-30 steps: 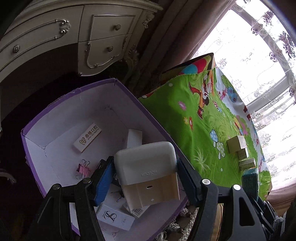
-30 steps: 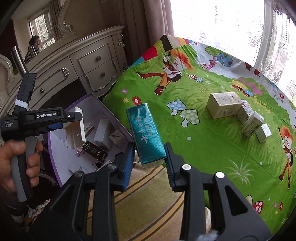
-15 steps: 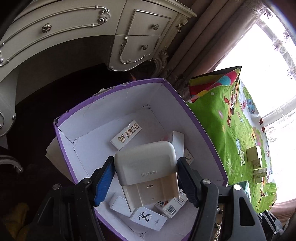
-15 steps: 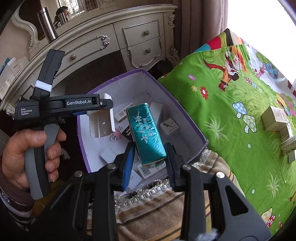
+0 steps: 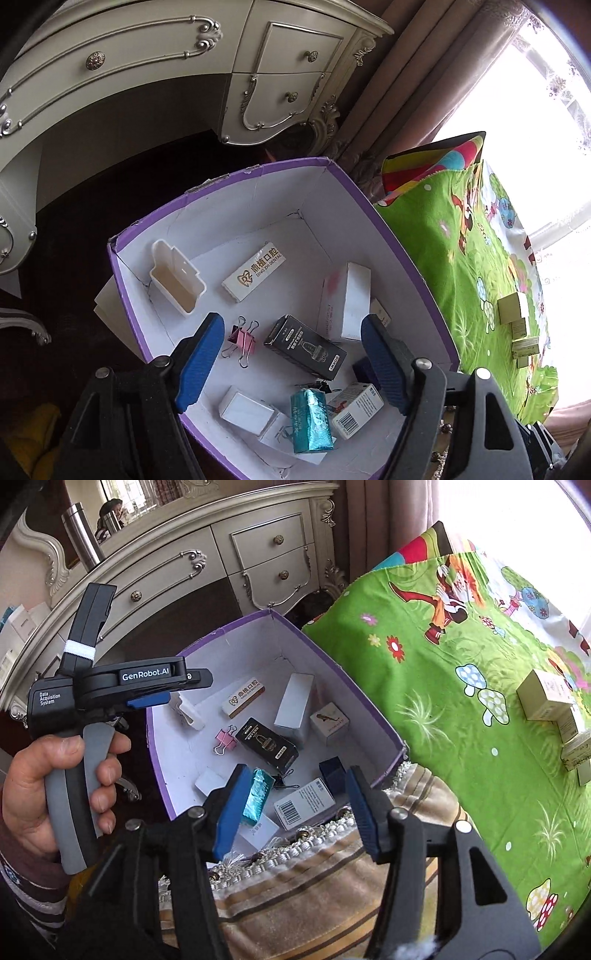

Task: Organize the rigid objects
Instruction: 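Move both grippers back over the remaining boxes on the table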

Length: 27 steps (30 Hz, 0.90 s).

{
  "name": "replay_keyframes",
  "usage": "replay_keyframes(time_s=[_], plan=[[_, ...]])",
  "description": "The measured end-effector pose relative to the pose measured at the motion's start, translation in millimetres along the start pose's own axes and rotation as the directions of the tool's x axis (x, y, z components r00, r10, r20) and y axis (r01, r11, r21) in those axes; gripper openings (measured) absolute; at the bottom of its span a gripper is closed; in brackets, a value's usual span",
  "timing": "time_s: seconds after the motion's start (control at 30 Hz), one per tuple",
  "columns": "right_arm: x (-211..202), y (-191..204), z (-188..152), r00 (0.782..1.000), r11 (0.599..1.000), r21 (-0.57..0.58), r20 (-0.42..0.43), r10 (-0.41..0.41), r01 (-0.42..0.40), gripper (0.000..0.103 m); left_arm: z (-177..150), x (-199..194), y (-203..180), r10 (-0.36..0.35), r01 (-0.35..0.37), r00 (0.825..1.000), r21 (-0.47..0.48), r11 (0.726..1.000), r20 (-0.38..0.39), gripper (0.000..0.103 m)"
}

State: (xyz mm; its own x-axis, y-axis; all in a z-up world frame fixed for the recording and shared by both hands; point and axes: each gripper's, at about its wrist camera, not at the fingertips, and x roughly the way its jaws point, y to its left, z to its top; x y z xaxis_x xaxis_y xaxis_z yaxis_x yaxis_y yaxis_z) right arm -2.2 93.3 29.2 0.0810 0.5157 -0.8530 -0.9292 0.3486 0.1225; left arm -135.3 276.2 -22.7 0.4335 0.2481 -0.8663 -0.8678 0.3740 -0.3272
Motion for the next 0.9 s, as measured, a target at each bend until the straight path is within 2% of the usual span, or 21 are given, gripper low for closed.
replay_keyframes(time_s=[0.13, 0.27, 0.53, 0.67, 0.77, 0.9], plan=[[-6, -15, -3, 1.0, 0.999, 0.029, 0.019, -0.024, 0.023, 0.058, -3, -5, -18, -0.006, 0.003, 0.999, 0.078, 0.997, 0.037, 0.077], [-15, -36, -7, 0.997, 0.995, 0.081, 0.043, -0.06, 0.056, 0.058, -8, -6, -44, -0.041, 0.033, 0.998, 0.16, 0.987, 0.048, 0.077], [-33, -89, -19, 0.984, 0.971, 0.187, 0.071, -0.164, 0.148, 0.058, -26, 4, -104, -0.118, 0.12, 0.993, 0.275, 0.954, -0.024, 0.077], [-43, -126, -26, 0.967, 0.938, 0.275, 0.082, -0.24, 0.21, 0.058, -34, 4, -140, -0.152, 0.156, 0.988, 0.331, 0.931, -0.04, 0.077], [-50, -155, -32, 0.945, 0.898, 0.344, 0.079, -0.318, 0.273, 0.058, -38, 6, -168, -0.172, 0.179, 0.984, 0.37, 0.912, -0.054, 0.077], [-56, -194, -43, 0.926, 0.842, 0.443, 0.063, -0.372, 0.307, 0.058, -45, 13, -203, -0.185, 0.199, 0.98, 0.422, 0.884, -0.076, 0.077]])
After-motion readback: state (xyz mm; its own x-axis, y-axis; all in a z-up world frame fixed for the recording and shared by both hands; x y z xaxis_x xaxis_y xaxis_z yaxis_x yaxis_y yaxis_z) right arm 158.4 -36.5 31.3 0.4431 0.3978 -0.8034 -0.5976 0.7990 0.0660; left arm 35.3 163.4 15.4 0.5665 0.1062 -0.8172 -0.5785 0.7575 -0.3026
